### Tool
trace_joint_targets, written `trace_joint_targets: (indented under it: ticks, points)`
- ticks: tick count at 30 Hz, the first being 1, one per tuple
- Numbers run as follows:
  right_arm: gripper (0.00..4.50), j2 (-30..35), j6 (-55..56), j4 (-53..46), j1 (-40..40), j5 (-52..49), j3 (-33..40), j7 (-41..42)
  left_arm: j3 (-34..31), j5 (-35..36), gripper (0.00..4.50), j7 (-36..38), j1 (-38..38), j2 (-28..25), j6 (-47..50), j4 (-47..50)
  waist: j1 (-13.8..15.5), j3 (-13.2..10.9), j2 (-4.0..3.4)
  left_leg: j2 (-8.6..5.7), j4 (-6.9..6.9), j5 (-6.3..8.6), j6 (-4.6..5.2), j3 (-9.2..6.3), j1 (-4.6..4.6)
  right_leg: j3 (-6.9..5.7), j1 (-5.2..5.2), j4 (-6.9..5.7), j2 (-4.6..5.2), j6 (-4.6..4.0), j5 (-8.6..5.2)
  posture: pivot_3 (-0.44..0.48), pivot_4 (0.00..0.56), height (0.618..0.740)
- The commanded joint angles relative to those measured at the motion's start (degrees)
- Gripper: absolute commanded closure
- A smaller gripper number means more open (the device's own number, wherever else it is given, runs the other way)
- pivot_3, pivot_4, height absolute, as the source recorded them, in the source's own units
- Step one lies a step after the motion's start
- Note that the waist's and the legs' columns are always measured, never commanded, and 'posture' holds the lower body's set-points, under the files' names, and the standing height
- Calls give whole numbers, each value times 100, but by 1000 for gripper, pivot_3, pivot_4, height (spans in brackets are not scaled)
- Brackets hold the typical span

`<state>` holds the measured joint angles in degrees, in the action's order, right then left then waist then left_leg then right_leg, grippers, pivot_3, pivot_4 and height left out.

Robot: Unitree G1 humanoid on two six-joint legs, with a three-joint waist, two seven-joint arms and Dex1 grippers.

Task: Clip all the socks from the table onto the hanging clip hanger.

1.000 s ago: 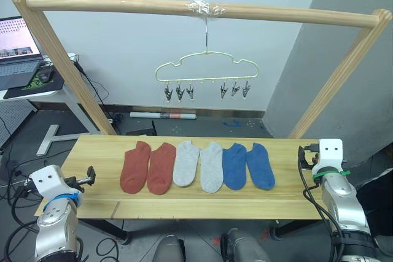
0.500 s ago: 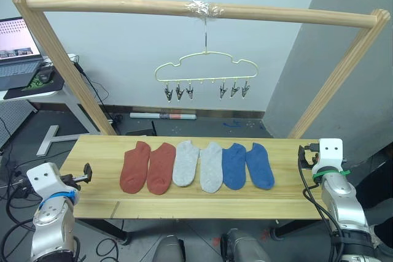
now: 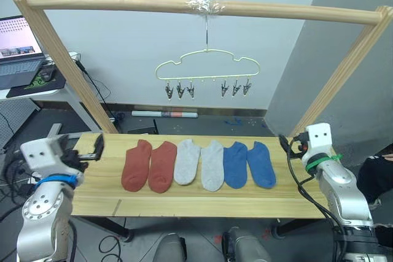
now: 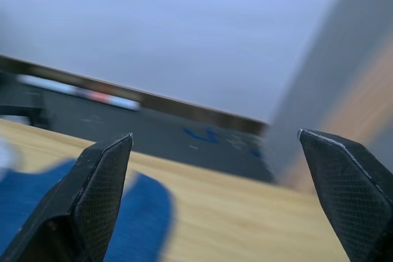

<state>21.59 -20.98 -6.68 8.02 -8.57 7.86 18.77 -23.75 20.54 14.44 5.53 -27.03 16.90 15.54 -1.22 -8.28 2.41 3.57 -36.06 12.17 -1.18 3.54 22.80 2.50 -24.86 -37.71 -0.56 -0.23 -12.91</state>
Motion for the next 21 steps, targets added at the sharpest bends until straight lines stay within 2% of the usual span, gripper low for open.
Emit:
trace_joint_targets:
  ticks: [1,6,10,15,21]
  points:
    - [0,212,-279,-527,255,-344,-220,584,472,61,444,224,-471,24,79,361,17,-34,-1,-1,0,0,0,-2,1,1,0,0,-9,0,-1,46,192,740]
    - [0,286,-619,-917,693,-782,-459,1123,1067,-49,1915,307,-1281,214,259,52,26,-159,-4,-1,-2,0,1,-6,4,1,-1,0,-28,-1,-1,22,207,740]
    - [0,217,-744,-1095,954,-1024,-596,1307,1428,-369,1915,279,-1695,392,120,-347,5,-180,-3,1,1,0,0,-7,13,-1,-7,1,-34,23,10,8,212,740]
    - [0,153,-756,-1160,1061,-1124,-761,1415,1546,-561,1915,174,-2032,652,-51,-754,-36,-200,3,4,9,4,-2,-18,23,1,-12,5,-34,29,0,-7,215,740]
    - [0,50,-574,-1440,1247,-1216,-1251,1796,1726,-1073,1915,-287,-3156,1184,-779,-2194,-49,-293,18,-2,-4,1,-2,-25,22,-8,-8,-7,-38,31,4,-51,227,740]
